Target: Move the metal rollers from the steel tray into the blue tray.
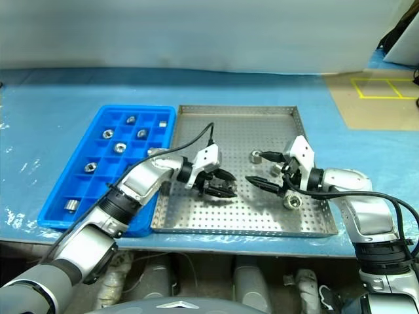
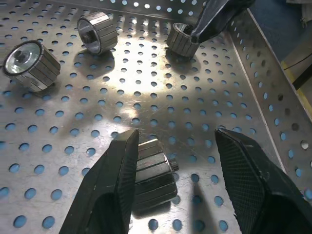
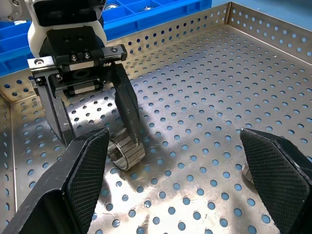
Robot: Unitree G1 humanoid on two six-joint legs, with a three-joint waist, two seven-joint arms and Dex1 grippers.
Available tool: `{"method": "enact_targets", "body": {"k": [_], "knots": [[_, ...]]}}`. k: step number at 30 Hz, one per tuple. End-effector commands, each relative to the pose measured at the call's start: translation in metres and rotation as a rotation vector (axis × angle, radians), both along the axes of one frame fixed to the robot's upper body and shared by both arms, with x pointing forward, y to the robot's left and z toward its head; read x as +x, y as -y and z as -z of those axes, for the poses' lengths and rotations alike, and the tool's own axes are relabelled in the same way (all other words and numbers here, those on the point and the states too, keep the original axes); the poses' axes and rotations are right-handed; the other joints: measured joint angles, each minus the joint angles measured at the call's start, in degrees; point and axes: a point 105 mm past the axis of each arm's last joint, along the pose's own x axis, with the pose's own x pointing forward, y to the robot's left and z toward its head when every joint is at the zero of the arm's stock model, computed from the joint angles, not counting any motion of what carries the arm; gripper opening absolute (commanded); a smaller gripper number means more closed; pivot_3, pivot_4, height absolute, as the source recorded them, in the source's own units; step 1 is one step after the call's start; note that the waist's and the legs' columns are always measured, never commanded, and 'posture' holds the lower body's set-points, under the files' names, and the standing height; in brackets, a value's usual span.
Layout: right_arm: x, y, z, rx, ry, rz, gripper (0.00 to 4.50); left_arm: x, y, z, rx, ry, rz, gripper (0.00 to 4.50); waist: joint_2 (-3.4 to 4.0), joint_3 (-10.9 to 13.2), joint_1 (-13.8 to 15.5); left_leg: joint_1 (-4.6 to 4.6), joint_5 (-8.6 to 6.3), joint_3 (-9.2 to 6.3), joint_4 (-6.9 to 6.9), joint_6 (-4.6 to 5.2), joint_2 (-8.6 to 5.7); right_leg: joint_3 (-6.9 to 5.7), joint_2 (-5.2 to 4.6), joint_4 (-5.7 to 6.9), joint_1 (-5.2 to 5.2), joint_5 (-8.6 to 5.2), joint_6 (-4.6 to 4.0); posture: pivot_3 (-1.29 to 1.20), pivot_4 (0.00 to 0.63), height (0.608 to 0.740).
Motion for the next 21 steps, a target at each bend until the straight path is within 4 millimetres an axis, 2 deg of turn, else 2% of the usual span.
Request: {"method": "enact_targets", "body": {"k": [1, 3, 4, 12, 21], "knots": [[-0.002, -0.009, -0.012, 0.008, 0.051, -0.031, 4.50, 0.001, -0.004, 0.016, 0.068, 0.001, -0.005, 1.72, 0.02, -0.01, 0.00, 0.00, 0.00, 0.00, 0.00, 0.00, 0.00, 0.00, 0.00, 0.00, 0.00, 0.00, 0.00, -0.36, 0.150, 0.740], [-0.001, -0.009, -0.012, 0.010, 0.054, -0.030, 4.50, 0.001, -0.005, 0.018, 0.074, 0.004, -0.004, 1.04, 0.01, -0.01, 0.03, -0.03, 0.00, 0.00, -0.01, 0.00, 0.01, 0.00, 0.00, 0.00, -0.04, 0.00, 0.00, -0.36, 0.150, 0.740], [0.000, -0.010, -0.013, 0.011, 0.055, -0.030, 4.50, 0.002, -0.005, 0.017, 0.072, 0.010, -0.006, 0.87, 0.03, -0.01, 0.03, -0.04, 0.00, 0.00, -0.01, 0.00, 0.02, -0.02, 0.00, 0.00, -0.03, 0.00, 0.00, -0.36, 0.150, 0.740], [0.002, -0.011, -0.014, 0.012, 0.062, -0.029, 4.50, 0.004, -0.004, 0.010, 0.005, -0.015, -0.036, 0.86, 0.03, -0.01, 0.08, -0.02, 0.00, 0.00, 0.00, 0.00, 0.00, -0.01, -0.01, 0.01, -0.01, 0.00, 0.00, -0.35, 0.150, 0.740], [0.005, -0.011, -0.013, 0.010, 0.065, -0.024, 4.50, 0.006, 0.003, -0.006, -0.077, -0.043, -0.050, 3.74, 0.02, -0.01, 0.10, -0.04, 0.00, 0.00, -0.01, 0.00, 0.00, -0.01, -0.01, 0.00, -0.02, 0.00, 0.00, -0.35, 0.150, 0.740]]}}
